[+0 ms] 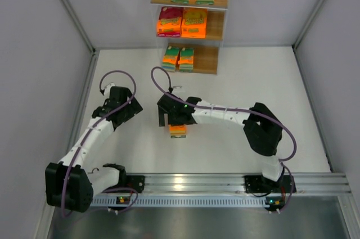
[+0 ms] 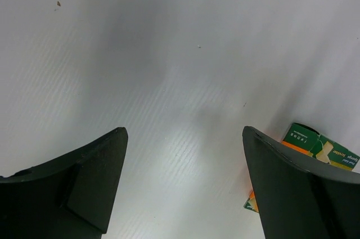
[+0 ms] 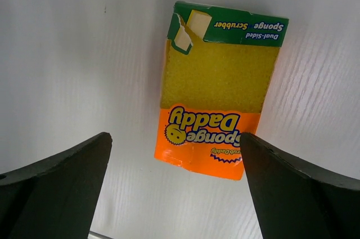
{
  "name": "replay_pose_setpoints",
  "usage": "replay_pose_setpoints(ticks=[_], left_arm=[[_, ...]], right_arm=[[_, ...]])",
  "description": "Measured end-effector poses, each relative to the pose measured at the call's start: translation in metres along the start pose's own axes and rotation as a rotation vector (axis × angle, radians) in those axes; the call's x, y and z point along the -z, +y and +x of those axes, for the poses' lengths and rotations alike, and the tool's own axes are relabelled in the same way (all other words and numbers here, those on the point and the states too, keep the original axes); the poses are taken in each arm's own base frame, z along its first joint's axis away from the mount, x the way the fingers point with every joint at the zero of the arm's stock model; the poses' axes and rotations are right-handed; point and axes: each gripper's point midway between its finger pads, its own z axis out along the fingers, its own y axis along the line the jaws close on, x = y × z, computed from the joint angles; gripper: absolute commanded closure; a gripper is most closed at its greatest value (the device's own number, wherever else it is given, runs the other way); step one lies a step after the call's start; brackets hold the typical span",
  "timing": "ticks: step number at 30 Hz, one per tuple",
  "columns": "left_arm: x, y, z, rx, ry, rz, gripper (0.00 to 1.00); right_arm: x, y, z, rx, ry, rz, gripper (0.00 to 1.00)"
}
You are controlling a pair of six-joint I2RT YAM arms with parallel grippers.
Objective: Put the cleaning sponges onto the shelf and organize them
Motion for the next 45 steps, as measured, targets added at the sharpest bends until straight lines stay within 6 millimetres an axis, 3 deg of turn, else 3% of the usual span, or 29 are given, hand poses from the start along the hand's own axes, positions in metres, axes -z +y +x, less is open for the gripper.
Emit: replay_pose_setpoints(ticks=[5,12,24,30,33,36,37,39,45], left_arm=[[0.003,0.007,0.003,0.003,-0.002,-0.012,0.11],[0.003,0.012,0.007,-0.003,0.01,-0.027,0.1],[0.003,0.014,0.005,-0.019,0.008,-0.032,0.1],[0.002,0.016,0.005,-0.016,0.007,-0.036,0.09],[0.001,0.018,0.007,-0.016,0.011,-0.041,0.09],[0.0,0.021,0.009,-0.018,0.018,-0.049,0.08],[0.0,0.022,0.01,-0.019,0.019,-0.051,0.08],[0.0,0.023,0.009,-0.021,0.017,-0.056,0.08],[-0.002,0.028,0.006,-0.027,0.014,-0.071,0.08]], right_arm=[[-0.005,-0.007,0.0,0.019,0.017,0.075,0.0],[0.002,-0.023,0.002,0.028,0.015,0.138,0.01],[-0.001,-0.026,0.004,0.034,0.017,0.153,0.01],[-0.011,-0.031,0.017,0.043,0.052,0.164,0.01],[-0.015,-0.036,0.024,0.05,0.067,0.175,0.17],[-0.02,-0.035,0.025,0.053,0.065,0.178,0.4],[-0.021,-0.035,0.025,0.053,0.062,0.179,0.52],[-0.021,-0.034,0.023,0.057,0.055,0.175,0.62],[-0.026,-0.046,0.008,0.031,0.022,0.188,0.63]])
